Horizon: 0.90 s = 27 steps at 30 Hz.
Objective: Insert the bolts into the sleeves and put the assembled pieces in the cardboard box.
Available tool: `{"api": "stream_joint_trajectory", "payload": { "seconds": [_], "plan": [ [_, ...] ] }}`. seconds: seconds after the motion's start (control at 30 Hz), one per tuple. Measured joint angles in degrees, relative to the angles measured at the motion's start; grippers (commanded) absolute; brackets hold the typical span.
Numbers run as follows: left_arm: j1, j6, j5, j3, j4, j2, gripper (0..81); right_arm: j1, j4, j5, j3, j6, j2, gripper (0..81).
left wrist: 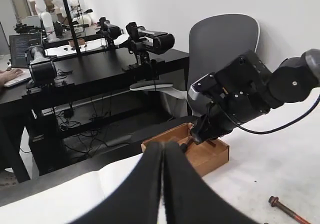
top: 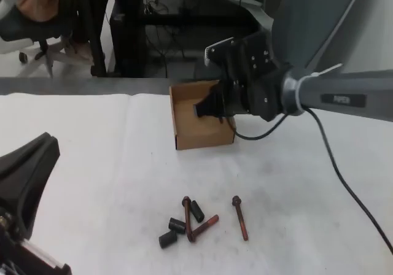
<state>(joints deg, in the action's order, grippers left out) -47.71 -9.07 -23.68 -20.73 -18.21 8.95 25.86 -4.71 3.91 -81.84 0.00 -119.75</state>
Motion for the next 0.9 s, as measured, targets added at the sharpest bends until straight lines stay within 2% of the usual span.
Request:
{"api": "stream_joint_trajectory", "payload": {
  "seconds": [0.03, 0.07, 0.17, 0.2, 0.23, 0.37, 0.4, 0.57, 0.67, 0.73, 0.9],
  "plan": [
    [0.0, 0.0, 0.0, 0.0, 0.0, 0.0, 1.8, -0.1, -0.2, 0.0, -0.5, 0.0, -0.6, 8.4],
    [0.0, 0.0, 0.0, 0.0, 0.0, 0.0, 1.8, -0.2, -0.5, -0.1, -1.0, 0.0, -1.1, 17.6],
    [0.0, 0.0, 0.0, 1.2, 0.1, 0.0, 1.8, -0.3, -2.1, -2.3, -1.1, 0.0, -1.1, 50.0],
    [0.0, 0.0, 0.0, 2.2, 0.1, 0.0, 1.8, -0.3, -3.0, -3.1, -1.2, 0.0, -0.7, 57.7],
    [0.0, 0.2, 0.0, 3.4, 0.1, 0.0, 1.8, -0.2, -4.1, -3.5, -1.2, 0.0, -0.1, 60.3],
    [0.0, 4.2, 3.7, 8.1, 0.5, 0.4, 0.1, 1.4, -13.1, -3.9, -1.3, -1.1, 4.0, 60.5],
    [0.0, 5.3, 5.3, 9.1, 1.5, 0.9, 1.8, 2.0, -16.1, -4.3, -1.3, -1.7, 5.3, 60.5],
    [0.0, 6.0, 11.0, 11.5, 8.1, 7.3, 25.2, 4.8, -28.8, -4.5, -1.4, -2.9, 10.2, 60.5],
    [0.6, 5.6, 16.6, 11.5, 11.2, 15.8, 36.5, 5.5, -33.4, -4.4, 0.0, -2.4, 12.3, 60.5],
    [2.3, 5.3, 21.3, 11.0, 12.8, 23.7, 40.3, 5.6, -35.8, -4.4, 1.5, -0.8, 13.8, 60.5],
    [8.9, 1.9, 33.9, 5.5, 13.3, 45.4, 42.7, 5.4, -42.5, -4.3, 4.4, 3.1, 15.6, 60.5]
  ]
}}
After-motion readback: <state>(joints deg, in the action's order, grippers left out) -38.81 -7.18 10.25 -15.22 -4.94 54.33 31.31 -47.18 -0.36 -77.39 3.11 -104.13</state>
